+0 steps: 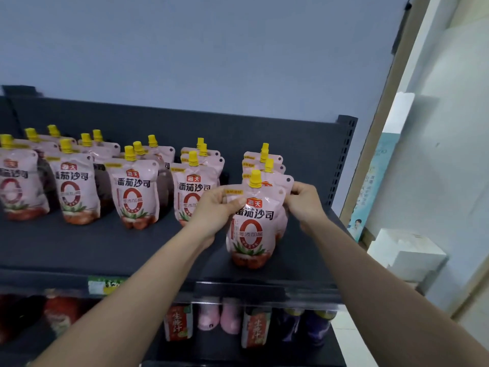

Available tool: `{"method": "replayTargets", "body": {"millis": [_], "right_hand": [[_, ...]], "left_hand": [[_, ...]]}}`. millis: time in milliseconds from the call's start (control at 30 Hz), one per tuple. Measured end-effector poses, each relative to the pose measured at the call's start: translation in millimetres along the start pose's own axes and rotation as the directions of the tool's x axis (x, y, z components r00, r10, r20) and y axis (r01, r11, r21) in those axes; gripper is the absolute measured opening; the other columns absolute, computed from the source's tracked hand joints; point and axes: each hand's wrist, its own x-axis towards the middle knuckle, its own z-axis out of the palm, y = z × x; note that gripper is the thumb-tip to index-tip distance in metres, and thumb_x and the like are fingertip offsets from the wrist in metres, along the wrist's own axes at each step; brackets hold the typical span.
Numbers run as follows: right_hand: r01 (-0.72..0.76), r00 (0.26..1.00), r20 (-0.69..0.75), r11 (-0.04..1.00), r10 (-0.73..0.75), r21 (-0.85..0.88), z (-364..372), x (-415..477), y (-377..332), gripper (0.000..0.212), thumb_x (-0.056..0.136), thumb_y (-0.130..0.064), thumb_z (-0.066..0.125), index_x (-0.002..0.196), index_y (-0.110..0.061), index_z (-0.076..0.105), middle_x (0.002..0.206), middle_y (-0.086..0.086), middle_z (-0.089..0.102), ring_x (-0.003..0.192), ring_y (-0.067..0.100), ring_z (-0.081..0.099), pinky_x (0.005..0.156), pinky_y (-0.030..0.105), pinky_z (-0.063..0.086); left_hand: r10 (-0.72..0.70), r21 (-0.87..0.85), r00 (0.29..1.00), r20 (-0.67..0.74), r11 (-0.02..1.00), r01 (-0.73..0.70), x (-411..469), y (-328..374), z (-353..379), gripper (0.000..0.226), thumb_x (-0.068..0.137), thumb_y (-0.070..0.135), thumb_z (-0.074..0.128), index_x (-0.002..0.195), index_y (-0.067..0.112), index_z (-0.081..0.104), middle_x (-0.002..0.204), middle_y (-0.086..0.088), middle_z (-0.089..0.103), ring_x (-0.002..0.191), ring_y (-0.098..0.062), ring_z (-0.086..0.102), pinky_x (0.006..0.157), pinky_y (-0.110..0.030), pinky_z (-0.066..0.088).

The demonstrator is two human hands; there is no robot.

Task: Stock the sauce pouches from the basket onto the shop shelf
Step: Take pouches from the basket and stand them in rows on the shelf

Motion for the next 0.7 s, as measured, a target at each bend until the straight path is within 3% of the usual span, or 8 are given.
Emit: {"method": "replayTargets", "body": {"millis": [167,233,400,467,533,600,700], "right_hand": [[0.029,0.999,0.033,0.999,-0.028,-0.026,-2,12,6,0.014,0.084,-0.001,0.067,0.08,-0.014,0.071,0.076,-0.004,0.07,0.063,0.002,0.062,0.051,0.016,0.047],[0.043,0.997,0.062,0.997,-0.039,-0.065,-5,16,9,0.014,0.085,-0.002,0.066,0.083,-0.015,0.071,0.079,-0.005,0.071,0.069,0.004,0.063,0.057,0.018,0.049],[0.019,0.988,0.153,0.986,0.007,-0.165,-17,21,14,0.016,0.087,-0.013,0.066,0.102,-0.017,0.069,0.096,-0.001,0.072,0.087,0.012,0.066,0.078,0.031,0.054],[0.033,0.991,0.135,0.988,-0.012,-0.153,-17,21,14,0.017,0.086,-0.01,0.066,0.101,-0.017,0.069,0.088,-0.003,0.072,0.076,0.006,0.065,0.071,0.028,0.053],[0.036,0.994,0.109,0.99,-0.022,-0.133,-14,21,13,0.016,0.085,-0.002,0.064,0.094,-0.014,0.071,0.081,0.006,0.073,0.068,0.011,0.062,0.062,0.031,0.054],[0.045,0.995,0.093,0.991,-0.033,-0.129,-12,22,13,0.018,0.086,0.002,0.062,0.093,-0.01,0.073,0.087,0.015,0.073,0.071,0.019,0.061,0.061,0.033,0.053],[0.062,0.996,0.072,0.991,-0.053,-0.123,-11,22,12,0.02,0.086,0.004,0.061,0.092,-0.01,0.074,0.09,0.012,0.074,0.075,0.017,0.064,0.06,0.026,0.054]], "left_hand": [[-0.025,0.014,1.0,-0.013,1.0,0.025,8,-4,3,0.023,0.089,0.002,0.06,0.109,0.01,0.066,0.095,-0.003,0.074,0.09,-0.013,0.07,0.073,-0.022,0.056],[-0.017,0.038,1.0,0.007,0.999,0.017,11,-5,4,0.024,0.089,0.002,0.06,0.111,0.009,0.065,0.097,-0.004,0.074,0.093,-0.015,0.07,0.079,-0.025,0.056],[-0.017,0.164,0.992,0.123,0.986,-0.003,15,2,-4,0.03,0.085,-0.003,0.063,0.109,0.014,0.063,0.093,0.006,0.072,0.084,-0.002,0.069,0.079,-0.02,0.057],[-0.024,0.23,0.985,0.169,0.973,-0.016,15,3,-7,0.037,0.082,-0.006,0.065,0.107,0.021,0.064,0.093,0.009,0.072,0.084,0.0,0.069,0.076,-0.018,0.057],[-0.008,0.254,0.987,0.16,0.967,-0.033,16,3,-5,0.038,0.081,-0.007,0.067,0.103,0.025,0.064,0.091,0.011,0.072,0.083,0.001,0.069,0.078,-0.019,0.057],[0.018,0.261,0.99,0.141,0.964,-0.055,15,2,-1,0.037,0.081,-0.006,0.067,0.102,0.024,0.065,0.089,0.012,0.071,0.079,0.005,0.069,0.072,-0.015,0.056],[0.035,0.239,0.993,0.113,0.969,-0.061,15,-1,5,0.037,0.082,-0.008,0.066,0.107,0.018,0.065,0.09,0.01,0.07,0.076,0.007,0.068,0.065,-0.011,0.053]]}}
